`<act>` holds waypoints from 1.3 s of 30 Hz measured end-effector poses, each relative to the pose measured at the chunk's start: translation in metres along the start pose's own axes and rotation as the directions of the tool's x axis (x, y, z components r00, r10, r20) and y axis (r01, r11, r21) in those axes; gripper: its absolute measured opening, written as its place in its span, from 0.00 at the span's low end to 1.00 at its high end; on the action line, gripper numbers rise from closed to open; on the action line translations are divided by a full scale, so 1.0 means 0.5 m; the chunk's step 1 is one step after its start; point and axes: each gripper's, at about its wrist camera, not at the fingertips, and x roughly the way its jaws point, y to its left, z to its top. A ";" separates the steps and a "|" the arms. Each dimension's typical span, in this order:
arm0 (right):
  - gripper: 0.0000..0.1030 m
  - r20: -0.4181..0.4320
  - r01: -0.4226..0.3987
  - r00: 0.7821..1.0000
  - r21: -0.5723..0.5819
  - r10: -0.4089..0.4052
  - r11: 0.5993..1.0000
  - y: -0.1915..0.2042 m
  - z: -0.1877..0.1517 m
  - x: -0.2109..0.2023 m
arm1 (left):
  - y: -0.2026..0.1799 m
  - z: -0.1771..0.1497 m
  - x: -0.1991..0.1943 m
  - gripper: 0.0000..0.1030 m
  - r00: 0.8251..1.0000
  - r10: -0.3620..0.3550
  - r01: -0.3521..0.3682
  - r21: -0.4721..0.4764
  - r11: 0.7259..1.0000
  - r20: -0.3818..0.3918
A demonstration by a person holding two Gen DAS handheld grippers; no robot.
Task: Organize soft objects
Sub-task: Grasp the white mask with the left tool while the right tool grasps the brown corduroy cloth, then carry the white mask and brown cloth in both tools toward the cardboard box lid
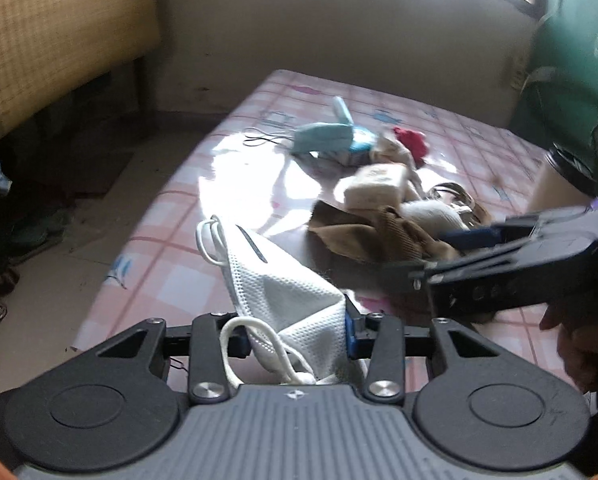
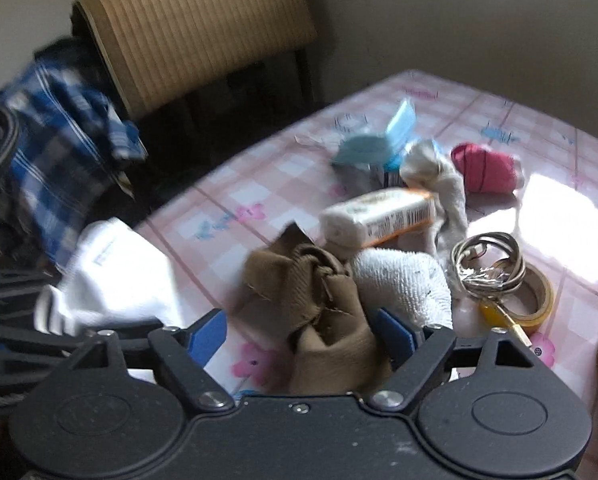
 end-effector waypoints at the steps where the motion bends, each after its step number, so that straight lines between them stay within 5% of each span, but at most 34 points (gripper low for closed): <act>1: 0.90 -0.021 0.015 1.000 -0.016 -0.016 1.000 0.000 -0.001 0.012 | 0.004 0.001 0.000 0.40 1.000 0.004 -0.004 -0.007 1.000 0.003; 6: 0.41 -0.031 0.061 0.998 -0.011 -0.061 0.998 -0.004 -0.011 0.025 | 0.004 0.008 0.002 0.40 1.000 0.004 -0.004 -0.022 1.000 0.009; 7: 0.40 -0.035 0.046 0.998 0.018 -0.045 0.999 -0.010 -0.012 0.017 | 0.000 0.008 0.001 0.40 1.000 0.006 -0.006 -0.019 1.000 0.012; 13: 0.39 0.064 0.007 0.998 0.139 -0.016 0.990 -0.007 -0.026 -0.100 | -0.014 0.026 -0.008 0.40 0.999 0.002 -0.001 -0.018 1.000 0.044; 21: 0.39 0.156 0.159 0.964 0.311 -0.215 0.937 -0.055 -0.017 -0.227 | -0.089 0.095 -0.013 0.40 0.994 -0.032 0.032 0.007 0.999 0.109; 39: 0.39 0.173 0.239 0.927 0.412 -0.333 0.879 -0.118 -0.013 -0.327 | -0.218 0.178 -0.008 0.40 0.990 -0.068 0.060 0.068 0.996 0.121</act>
